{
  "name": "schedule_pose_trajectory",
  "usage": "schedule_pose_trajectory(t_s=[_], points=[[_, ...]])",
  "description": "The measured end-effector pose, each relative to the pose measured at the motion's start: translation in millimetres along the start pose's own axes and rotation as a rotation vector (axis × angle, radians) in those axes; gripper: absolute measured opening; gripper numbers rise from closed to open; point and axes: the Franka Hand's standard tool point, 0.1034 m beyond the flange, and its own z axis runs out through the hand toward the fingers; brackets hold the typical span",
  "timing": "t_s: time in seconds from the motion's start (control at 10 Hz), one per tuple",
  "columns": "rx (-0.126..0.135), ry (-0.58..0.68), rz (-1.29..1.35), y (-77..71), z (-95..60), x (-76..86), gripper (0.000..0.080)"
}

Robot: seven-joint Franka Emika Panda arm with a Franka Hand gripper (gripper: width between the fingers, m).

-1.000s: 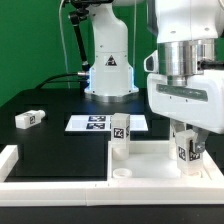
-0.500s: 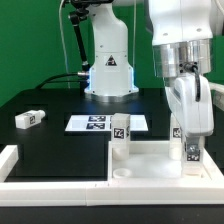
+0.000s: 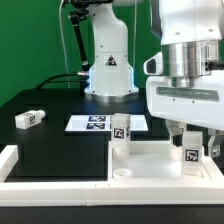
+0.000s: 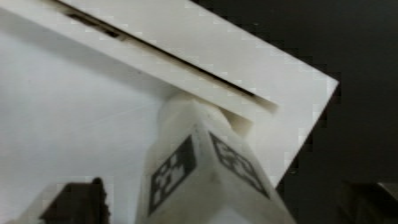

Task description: Assemble square table

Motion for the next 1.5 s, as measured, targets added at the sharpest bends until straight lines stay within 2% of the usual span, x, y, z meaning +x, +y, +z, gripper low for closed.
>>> schedule_pose_trajectory(t_s=[0.2,0.3,0.4,0.5,0.6,0.7,0.8,0.9,1.0,1.2,1.3,1.5], points=[[-0.008,0.006,-0.203,0.3,1.0,-1.0,0.0648],[-0.025,0.011,-0.419,-1.1,2.8,-7.0,0.0649],[-0.028,0.011,-0.668,-6.2,0.3,-7.3,0.0649],[-0.028,0.010,-0.765,-5.9,-0.1,-4.5,0.0649],[-0.028,0.011,-0.736,-5.6,0.1,-4.4,0.0649],[-0.028,0.012,-0.737,-5.6,0.1,-4.2,0.0527],[-0.026,0.011,-0.670,-5.7,0.2,-4.6,0.0527],[-0.025,0.012,-0.581,-5.7,0.3,-4.8,0.0389],[-0.028,0.013,-0.525,-3.9,0.7,-3.3,0.0293],[-0.031,0.008,-0.309,-2.1,0.8,-2.3,0.0294],[-0.049,0.000,-0.117,-0.7,-0.3,-2.4,0.0294],[-0.066,-0.049,0.232,-0.6,0.0,-4.3,0.0293]])
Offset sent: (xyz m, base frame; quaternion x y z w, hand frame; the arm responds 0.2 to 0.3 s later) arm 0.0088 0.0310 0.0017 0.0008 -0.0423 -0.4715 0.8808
